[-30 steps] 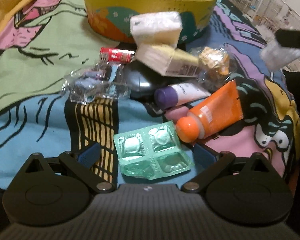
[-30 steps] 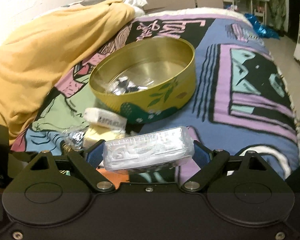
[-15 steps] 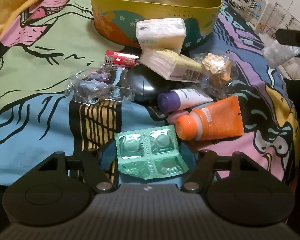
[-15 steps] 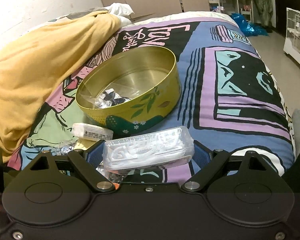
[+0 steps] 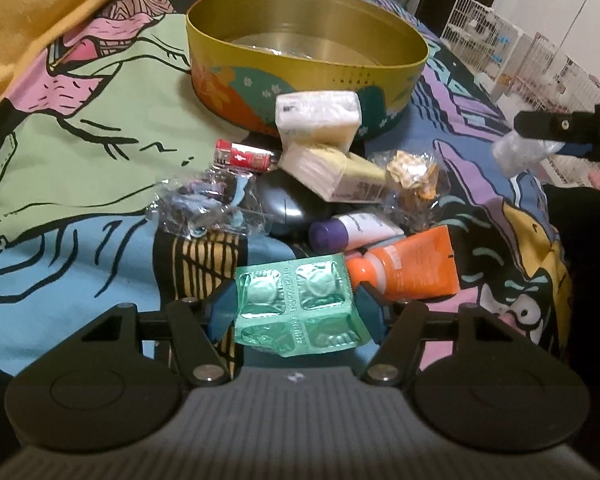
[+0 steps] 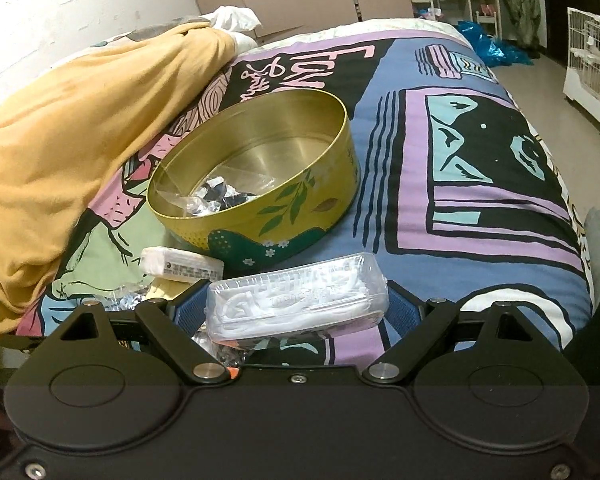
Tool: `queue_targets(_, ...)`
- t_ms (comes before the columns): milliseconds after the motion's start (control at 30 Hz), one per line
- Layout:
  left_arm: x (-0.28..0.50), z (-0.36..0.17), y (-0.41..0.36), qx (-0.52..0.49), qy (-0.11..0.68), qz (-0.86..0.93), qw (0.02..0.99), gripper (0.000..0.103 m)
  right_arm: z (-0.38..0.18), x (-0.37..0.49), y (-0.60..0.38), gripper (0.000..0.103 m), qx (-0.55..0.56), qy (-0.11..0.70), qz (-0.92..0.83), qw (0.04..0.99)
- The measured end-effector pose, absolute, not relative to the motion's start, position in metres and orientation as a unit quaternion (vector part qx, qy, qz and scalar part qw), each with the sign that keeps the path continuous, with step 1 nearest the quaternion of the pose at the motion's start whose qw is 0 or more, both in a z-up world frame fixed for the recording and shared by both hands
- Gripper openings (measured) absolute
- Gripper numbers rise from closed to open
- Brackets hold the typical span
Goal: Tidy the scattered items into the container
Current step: 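Grasp the green blister pack with the left tool while the right tool lifts the floss box, then lower the floss box into the tin and open the right tool while the left holds the blister pack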
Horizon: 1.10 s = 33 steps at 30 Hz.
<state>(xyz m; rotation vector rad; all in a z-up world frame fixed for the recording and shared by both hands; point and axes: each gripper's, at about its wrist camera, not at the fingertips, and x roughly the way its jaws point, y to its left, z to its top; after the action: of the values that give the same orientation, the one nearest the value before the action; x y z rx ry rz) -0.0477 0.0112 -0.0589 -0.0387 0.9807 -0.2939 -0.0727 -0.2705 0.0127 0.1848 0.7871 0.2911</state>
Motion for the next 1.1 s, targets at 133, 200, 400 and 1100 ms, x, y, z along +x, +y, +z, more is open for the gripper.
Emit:
queue_targets(133,-0.044,-0.055,0.020,-0.034,0.456,-0.134,0.879,0.066,0.012,-0.072,-0.270,0.089,0.089,0.383,0.138,0.909)
queue_targets(200,-0.041,-0.052,0.026,-0.043,0.449,-0.126,0.884,0.066,0.012,-0.072,-0.270,0.089,0.089,0.384,0.136,0.909)
queue_targets(400,-0.037,-0.050,0.046,-0.067,0.432,-0.098,0.894,0.066,0.010,-0.072,-0.267,0.089,0.077,0.387,0.128,0.910)
queue_targets(1100,-0.041,-0.054,0.066,-0.141,0.407,-0.102,0.897,0.066,0.025,-0.066,-0.252,0.089,0.041,0.402,0.116,0.908)
